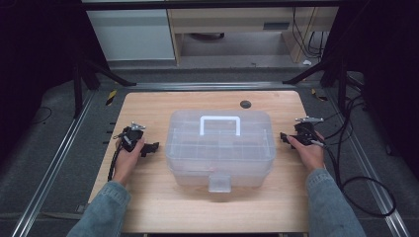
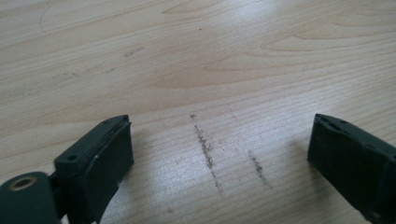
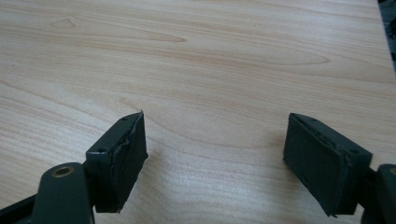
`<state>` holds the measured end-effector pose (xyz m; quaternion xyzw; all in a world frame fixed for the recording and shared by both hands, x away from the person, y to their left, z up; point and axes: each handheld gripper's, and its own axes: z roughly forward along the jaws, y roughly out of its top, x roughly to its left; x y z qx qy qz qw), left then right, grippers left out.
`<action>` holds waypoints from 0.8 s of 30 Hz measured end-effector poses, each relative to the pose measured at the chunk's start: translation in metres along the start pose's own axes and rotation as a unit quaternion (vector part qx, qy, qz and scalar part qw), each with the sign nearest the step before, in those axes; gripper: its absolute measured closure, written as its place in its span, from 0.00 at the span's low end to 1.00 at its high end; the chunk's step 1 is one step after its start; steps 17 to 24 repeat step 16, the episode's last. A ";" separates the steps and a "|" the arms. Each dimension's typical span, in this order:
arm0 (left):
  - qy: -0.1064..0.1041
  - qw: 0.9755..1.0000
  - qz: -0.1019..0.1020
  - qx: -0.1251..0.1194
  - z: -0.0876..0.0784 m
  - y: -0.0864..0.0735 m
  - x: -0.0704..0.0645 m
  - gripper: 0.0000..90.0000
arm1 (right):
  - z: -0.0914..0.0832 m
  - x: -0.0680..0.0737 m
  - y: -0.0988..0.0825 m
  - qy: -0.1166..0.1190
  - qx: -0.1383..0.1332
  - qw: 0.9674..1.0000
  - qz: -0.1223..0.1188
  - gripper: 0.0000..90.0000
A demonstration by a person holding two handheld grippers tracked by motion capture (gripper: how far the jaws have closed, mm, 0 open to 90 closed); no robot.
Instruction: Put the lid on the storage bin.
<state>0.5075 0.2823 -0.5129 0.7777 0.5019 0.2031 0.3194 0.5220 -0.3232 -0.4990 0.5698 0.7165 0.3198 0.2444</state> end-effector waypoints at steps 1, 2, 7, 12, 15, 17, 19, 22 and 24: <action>0.001 1.000 0.000 -0.001 0.000 0.000 0.000 0.05 | 0.001 0.001 0.000 -0.005 -0.005 1.000 0.000 0.23; 0.002 1.000 -0.001 -0.003 0.000 0.000 0.000 0.06 | 0.002 0.001 0.000 -0.006 -0.007 1.000 -0.002 0.23; 0.002 1.000 -0.001 -0.019 0.002 -0.003 -0.002 0.03 | 0.005 0.006 0.000 -0.010 -0.010 1.000 -0.008 0.17; 0.002 1.000 -0.001 -0.018 0.003 -0.003 -0.002 0.02 | 0.006 0.011 -0.001 -0.003 0.005 1.000 -0.026 0.06; 0.005 1.000 -0.003 -0.017 0.003 -0.003 -0.002 0.01 | 0.005 0.015 -0.003 -0.001 0.011 1.000 -0.026 0.01; 0.007 1.000 -0.006 -0.015 0.003 -0.003 -0.002 0.00 | 0.005 0.016 -0.003 -0.001 0.012 1.000 -0.028 0.01; 0.007 1.000 -0.006 -0.015 0.003 -0.003 -0.002 0.00 | 0.005 0.016 -0.003 -0.001 0.012 1.000 -0.028 0.01; 0.007 1.000 -0.006 -0.015 0.003 -0.003 -0.002 0.00 | 0.005 0.016 -0.003 -0.001 0.012 1.000 -0.028 0.01; 0.007 1.000 -0.006 -0.015 0.003 -0.003 -0.002 0.00 | 0.005 0.016 -0.003 -0.001 0.012 1.000 -0.028 0.01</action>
